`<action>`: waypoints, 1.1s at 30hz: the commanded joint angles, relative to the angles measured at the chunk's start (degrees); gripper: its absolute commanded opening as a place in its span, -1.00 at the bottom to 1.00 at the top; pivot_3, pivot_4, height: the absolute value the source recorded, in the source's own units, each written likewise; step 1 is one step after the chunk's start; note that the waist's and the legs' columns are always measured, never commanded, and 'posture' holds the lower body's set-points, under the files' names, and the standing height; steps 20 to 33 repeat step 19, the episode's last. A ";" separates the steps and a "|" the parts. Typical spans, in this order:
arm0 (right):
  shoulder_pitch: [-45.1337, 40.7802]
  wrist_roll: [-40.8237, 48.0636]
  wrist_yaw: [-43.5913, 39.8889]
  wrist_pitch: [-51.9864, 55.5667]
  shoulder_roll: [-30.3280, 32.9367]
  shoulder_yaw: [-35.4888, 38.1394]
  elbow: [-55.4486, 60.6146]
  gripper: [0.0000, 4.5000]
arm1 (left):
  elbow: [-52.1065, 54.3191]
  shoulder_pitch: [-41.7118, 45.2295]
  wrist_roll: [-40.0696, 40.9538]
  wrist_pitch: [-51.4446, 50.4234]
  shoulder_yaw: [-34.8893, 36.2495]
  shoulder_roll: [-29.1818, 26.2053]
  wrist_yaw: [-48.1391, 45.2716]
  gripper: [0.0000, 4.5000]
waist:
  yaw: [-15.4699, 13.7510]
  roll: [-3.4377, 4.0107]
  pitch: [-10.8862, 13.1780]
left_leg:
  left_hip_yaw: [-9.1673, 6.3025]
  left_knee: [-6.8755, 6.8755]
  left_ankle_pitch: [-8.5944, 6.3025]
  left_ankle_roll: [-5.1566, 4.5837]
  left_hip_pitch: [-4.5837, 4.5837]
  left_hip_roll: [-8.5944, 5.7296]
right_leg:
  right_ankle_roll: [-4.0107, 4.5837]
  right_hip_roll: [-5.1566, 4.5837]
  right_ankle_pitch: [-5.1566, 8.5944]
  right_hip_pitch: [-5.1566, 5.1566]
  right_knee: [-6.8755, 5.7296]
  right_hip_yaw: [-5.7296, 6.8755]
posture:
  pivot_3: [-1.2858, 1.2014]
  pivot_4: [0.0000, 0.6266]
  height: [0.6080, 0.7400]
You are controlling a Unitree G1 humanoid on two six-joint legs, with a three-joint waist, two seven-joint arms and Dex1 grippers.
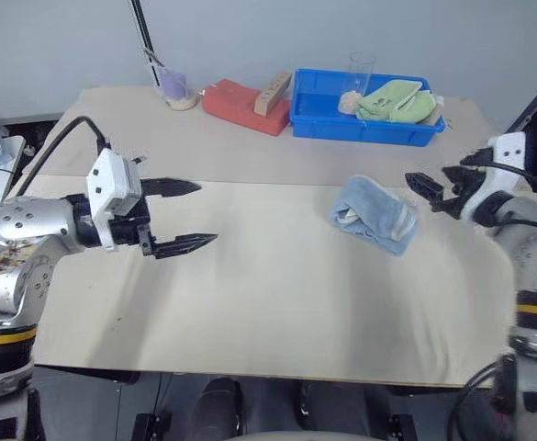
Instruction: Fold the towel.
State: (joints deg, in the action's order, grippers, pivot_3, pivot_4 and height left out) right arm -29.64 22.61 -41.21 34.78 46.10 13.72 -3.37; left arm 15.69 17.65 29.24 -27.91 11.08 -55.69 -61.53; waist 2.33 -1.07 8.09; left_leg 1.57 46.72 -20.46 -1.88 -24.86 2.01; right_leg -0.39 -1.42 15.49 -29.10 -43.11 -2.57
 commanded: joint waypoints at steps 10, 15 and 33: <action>12.94 -1.02 -20.26 -9.86 13.36 -1.84 7.50 0.98 | 1.47 -19.70 -3.60 -1.02 18.05 -4.13 1.39 1.00 | -0.34 -0.01 0.02 | 0.11 0.03 0.00 0.01 0.21 0.15 | -0.08 -0.04 0.06 0.10 -0.03 -0.02 | 0.03 -0.52 -0.20; 12.56 -1.26 -20.29 -10.21 13.22 -1.83 6.64 0.98 | 2.22 -20.77 -2.49 -2.51 19.59 -3.86 1.33 1.00 | -0.53 -0.01 0.02 | 0.14 0.04 0.00 0.01 0.19 0.16 | -0.08 -0.04 0.06 0.08 -0.05 -0.02 | 0.03 -0.52 -0.20; 12.07 -1.51 -20.23 -10.57 13.19 -2.00 5.89 0.98 | 2.07 -20.39 -2.09 -3.13 18.98 -3.58 1.98 1.00 | -0.80 -0.01 0.02 | 0.15 0.04 0.00 0.01 0.19 0.16 | -0.08 -0.06 0.05 0.08 -0.04 -0.03 | 0.03 -0.52 -0.20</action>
